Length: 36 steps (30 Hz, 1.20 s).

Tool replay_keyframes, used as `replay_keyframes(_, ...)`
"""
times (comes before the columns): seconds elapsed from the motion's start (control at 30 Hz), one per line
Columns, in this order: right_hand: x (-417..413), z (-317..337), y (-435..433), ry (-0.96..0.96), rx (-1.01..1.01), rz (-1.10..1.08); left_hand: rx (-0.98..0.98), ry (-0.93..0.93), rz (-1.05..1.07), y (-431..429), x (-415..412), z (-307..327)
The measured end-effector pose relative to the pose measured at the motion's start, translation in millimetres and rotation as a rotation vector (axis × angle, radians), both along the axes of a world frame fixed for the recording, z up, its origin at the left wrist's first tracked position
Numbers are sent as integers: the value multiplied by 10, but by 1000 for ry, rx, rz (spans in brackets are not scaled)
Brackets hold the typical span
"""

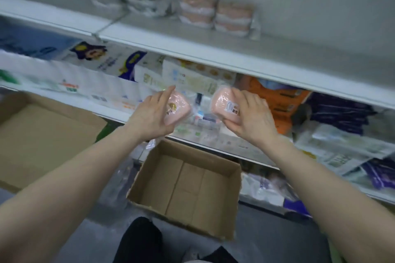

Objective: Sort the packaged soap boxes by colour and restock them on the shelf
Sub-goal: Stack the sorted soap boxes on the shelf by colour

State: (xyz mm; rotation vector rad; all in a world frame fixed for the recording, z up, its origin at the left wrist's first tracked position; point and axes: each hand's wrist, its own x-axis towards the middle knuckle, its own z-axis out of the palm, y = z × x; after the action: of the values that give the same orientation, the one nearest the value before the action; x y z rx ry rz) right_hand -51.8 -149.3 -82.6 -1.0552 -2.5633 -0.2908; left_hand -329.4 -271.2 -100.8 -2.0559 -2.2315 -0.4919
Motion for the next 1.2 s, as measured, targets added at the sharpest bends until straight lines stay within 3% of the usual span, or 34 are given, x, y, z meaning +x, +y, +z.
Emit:
replay_keyframes(0.17, -65, 706, 314, 114, 81, -35, 195, 79, 20, 377, -93, 789)
replay_keyframes(0.4, -227, 1232, 855, 246, 124, -144, 233, 28, -72, 1224, -413, 1553)
replay_keyframes(0.7, -587, 1433, 1528, 160, 206, -302, 97, 71, -138, 2643, -892, 2153)
replay_keyframes(0.87, -748, 1637, 1955, 101, 37, -303, 57, 67, -297, 3319, -1062, 2283)
replay_keyframes(1.03, -1020, 1899, 2261, 61, -31, -255, -68, 189, -285, 3730, -1170, 2118)
replay_keyframes(1.1, -1144, 1985, 2391, 45, -17, -213, -15, 235, -262, 3765, -1217, 2015)
replay_keyframes(1.2, -1346, 2038, 2642, 51, -94, -181, 239, 192, -201, 3695, -1247, 1827)
